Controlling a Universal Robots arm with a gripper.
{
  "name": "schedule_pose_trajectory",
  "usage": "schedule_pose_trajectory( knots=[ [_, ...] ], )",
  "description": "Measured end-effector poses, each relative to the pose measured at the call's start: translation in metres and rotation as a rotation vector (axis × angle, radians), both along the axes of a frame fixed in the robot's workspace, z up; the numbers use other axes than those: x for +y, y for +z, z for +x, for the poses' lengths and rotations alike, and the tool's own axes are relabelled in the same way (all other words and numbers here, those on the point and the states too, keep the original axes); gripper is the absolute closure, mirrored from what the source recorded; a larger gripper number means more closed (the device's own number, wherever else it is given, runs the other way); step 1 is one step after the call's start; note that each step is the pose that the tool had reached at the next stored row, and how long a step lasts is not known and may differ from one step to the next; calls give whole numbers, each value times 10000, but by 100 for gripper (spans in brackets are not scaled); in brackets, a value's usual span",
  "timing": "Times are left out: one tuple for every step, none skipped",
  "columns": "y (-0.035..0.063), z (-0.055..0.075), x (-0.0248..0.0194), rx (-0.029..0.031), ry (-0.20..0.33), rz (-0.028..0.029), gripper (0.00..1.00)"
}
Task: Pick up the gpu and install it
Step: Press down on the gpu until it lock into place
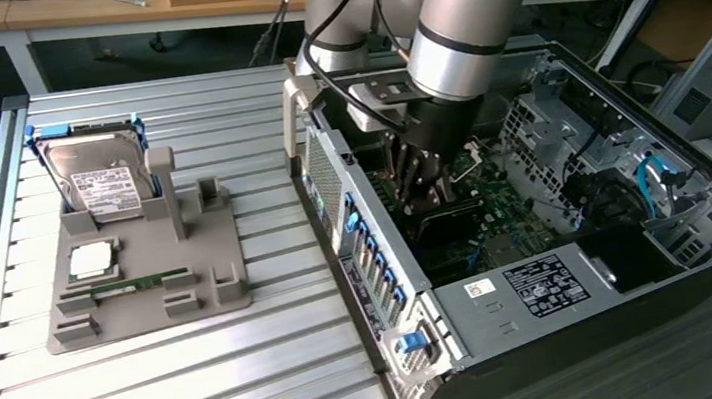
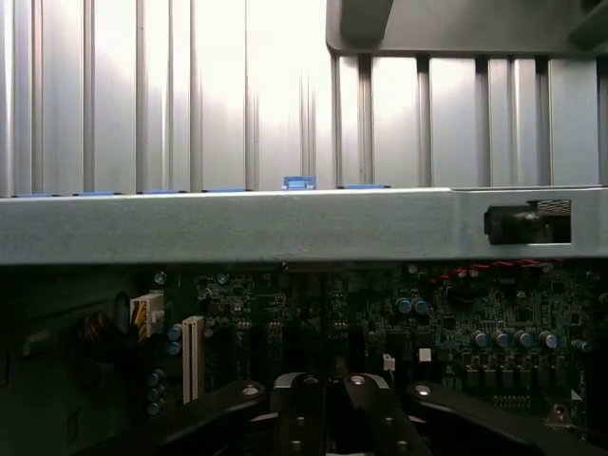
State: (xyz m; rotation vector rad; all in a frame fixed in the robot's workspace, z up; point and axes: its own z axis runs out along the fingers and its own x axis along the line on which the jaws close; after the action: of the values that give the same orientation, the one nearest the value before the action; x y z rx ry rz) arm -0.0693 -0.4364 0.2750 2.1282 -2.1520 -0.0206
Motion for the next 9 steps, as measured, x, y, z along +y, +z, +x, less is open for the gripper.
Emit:
schedule_pose_trajectory(
  knots=[
    [0, 0, -2, 0, 1, -1, 89],
    [0, 0, -4, 0, 3, -1, 89],
    [-1, 1, -7, 1, 6, -1, 89],
    [-1, 0, -9, 0, 7, -1, 89],
    [-1, 0, -12, 0, 9, -1, 89],
    [-1, 1, -14, 0, 10, -1, 89],
    [-1, 1, -17, 1, 10, -1, 89],
    [-1, 1, -21, 1, 10, -1, 89],
    [-1, 1, -26, 1, 11, -1, 89]
  ],
)
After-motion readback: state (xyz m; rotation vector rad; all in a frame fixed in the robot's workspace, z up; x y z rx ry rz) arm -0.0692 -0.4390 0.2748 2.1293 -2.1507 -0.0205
